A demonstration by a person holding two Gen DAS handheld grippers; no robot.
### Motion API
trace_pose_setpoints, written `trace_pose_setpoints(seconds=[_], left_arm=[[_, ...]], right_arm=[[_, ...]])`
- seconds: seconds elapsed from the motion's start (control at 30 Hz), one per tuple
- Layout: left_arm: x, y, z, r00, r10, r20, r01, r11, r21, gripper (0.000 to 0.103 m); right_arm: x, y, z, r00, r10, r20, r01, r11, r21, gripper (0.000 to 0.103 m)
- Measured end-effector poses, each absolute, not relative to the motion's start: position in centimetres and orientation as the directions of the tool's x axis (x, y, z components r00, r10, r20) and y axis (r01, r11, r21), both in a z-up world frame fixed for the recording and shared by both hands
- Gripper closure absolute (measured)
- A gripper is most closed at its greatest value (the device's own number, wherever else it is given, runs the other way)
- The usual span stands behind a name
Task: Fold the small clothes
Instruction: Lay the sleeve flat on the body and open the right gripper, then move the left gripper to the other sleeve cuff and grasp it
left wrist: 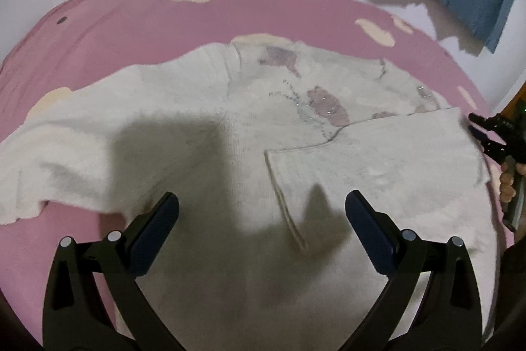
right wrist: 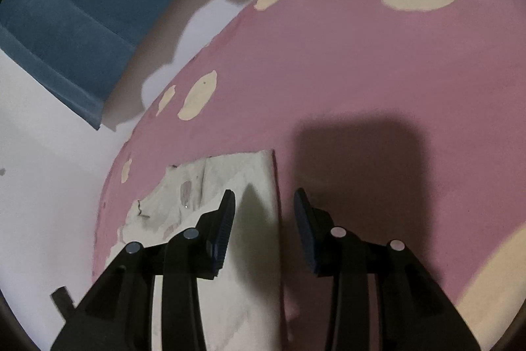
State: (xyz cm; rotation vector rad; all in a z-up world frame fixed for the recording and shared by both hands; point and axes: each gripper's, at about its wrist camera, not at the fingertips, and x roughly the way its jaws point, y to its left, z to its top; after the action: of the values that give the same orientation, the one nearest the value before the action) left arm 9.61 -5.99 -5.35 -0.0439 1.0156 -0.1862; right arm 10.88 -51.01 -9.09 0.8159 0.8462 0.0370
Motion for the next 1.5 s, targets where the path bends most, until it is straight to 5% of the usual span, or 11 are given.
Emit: trace_pose_setpoints(seconds=[0.03, 0.13, 0.27, 0.43, 0.57, 0.63, 0.77, 1.2, 1.5], left_arm=[[9.9, -6.1, -5.6, 0.507, -0.17, -0.845, 0.131, 0.984, -0.12, 0.002], [10.5, -6.4, -6.2, 0.502, -0.137, -0.854, 0.122, 0.989, -0.087, 0.002], [10.4, -6.8, -6.4, 0.503, -0.109, -0.857, 0.128, 0.991, -0.051, 0.002], [10.0, -6.7, -6.5, 0.515, -0.112, -0.85, 0.129, 0.99, -0.052, 0.002], [9.9, -6.5, -6.4, 0.519, -0.12, -0.846, 0.131, 0.99, -0.06, 0.002], [10.0, -6.5, -6.4, 0.52, -0.123, -0.845, 0.131, 0.989, -0.063, 0.002], [10.0, -6.5, -6.5, 0.521, -0.12, -0.845, 0.132, 0.99, -0.06, 0.002], [7.2, -1.8, -4.7, 0.545, -0.206, -0.813, 0.129, 0.978, -0.162, 0.002], [1.0, 9.9, -3.2, 0.599, -0.138, -0.789, -0.039, 0.979, -0.201, 0.002]], right_arm=[[11.6, -50.8, -9.5, 0.672, 0.347, -0.654, 0.276, 0.703, 0.656, 0.067], [12.7, -50.3, -10.5, 0.646, 0.339, -0.684, 0.284, 0.725, 0.628, 0.098], [12.7, -51.2, -11.1, 0.666, 0.359, -0.654, 0.273, 0.699, 0.661, 0.099], [10.8, -51.2, -10.4, 0.654, 0.408, -0.637, 0.247, 0.681, 0.689, 0.095], [7.4, -50.2, -9.9, 0.639, 0.434, -0.635, 0.223, 0.685, 0.693, 0.075], [5.8, -49.5, -10.2, 0.62, 0.442, -0.648, 0.219, 0.695, 0.685, 0.076], [4.5, -49.2, -10.8, 0.619, 0.417, -0.666, 0.219, 0.722, 0.656, 0.092], [2.2, -48.8, -8.4, 0.684, 0.387, -0.618, 0.193, 0.721, 0.665, 0.086], [-0.7, -46.8, -7.2, 0.703, 0.356, -0.616, 0.151, 0.772, 0.617, 0.06]])
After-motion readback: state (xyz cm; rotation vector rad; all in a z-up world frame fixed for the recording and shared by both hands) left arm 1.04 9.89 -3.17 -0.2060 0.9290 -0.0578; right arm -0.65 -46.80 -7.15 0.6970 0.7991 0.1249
